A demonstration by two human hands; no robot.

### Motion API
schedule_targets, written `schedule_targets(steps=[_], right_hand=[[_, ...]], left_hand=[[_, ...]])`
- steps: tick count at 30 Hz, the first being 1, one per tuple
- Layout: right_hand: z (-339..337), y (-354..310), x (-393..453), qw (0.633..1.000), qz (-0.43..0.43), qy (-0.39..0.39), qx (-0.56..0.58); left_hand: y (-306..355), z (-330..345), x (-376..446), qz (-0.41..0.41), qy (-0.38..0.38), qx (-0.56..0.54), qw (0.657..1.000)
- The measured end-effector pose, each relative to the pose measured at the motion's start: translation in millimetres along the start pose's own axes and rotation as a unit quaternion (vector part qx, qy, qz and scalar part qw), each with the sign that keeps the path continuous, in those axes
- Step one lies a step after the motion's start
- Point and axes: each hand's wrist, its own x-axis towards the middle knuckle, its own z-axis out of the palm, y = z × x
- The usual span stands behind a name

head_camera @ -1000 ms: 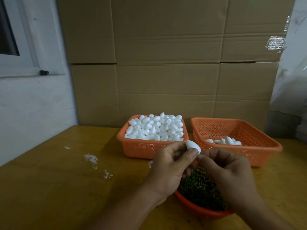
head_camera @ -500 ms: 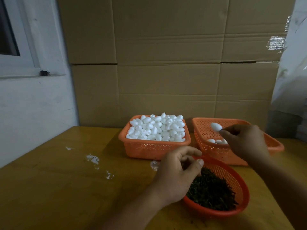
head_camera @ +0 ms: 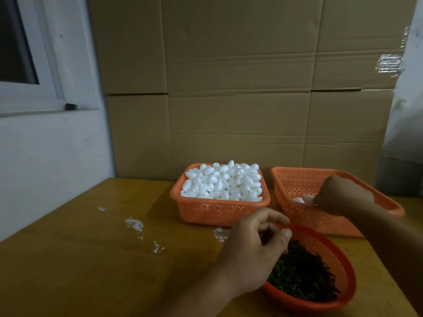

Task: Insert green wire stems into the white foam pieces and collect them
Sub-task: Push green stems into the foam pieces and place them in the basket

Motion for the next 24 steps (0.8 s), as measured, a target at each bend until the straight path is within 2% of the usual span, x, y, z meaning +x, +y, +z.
schedule_targets(steps=[8, 14, 17, 21, 24], right_hand=[[-1, 2, -36, 0.985, -0.103, 0.075, 0.114], [1, -2, -110, 0.957, -0.211, 0.042, 0.195], [9, -5, -129, 0.957, -0.208, 0.040, 0.196], [17, -9, -132, 0.959, -0.204, 0.038, 0.194], [17, -11, -135, 0.956, -0.212, 0.047, 0.196]], left_hand=[[1, -2, 1, 0.006, 0.034, 0.028, 0.999], [-5, -8, 7, 0.002, 0.057, 0.077, 0.995], [-5, -24, 20, -0.021, 0.075, 0.108, 0.991], [-4, -51, 53, -0.053, 0.125, 0.221, 0.966], [-2, -74, 80, -0.067, 0.119, 0.327, 0.935]])
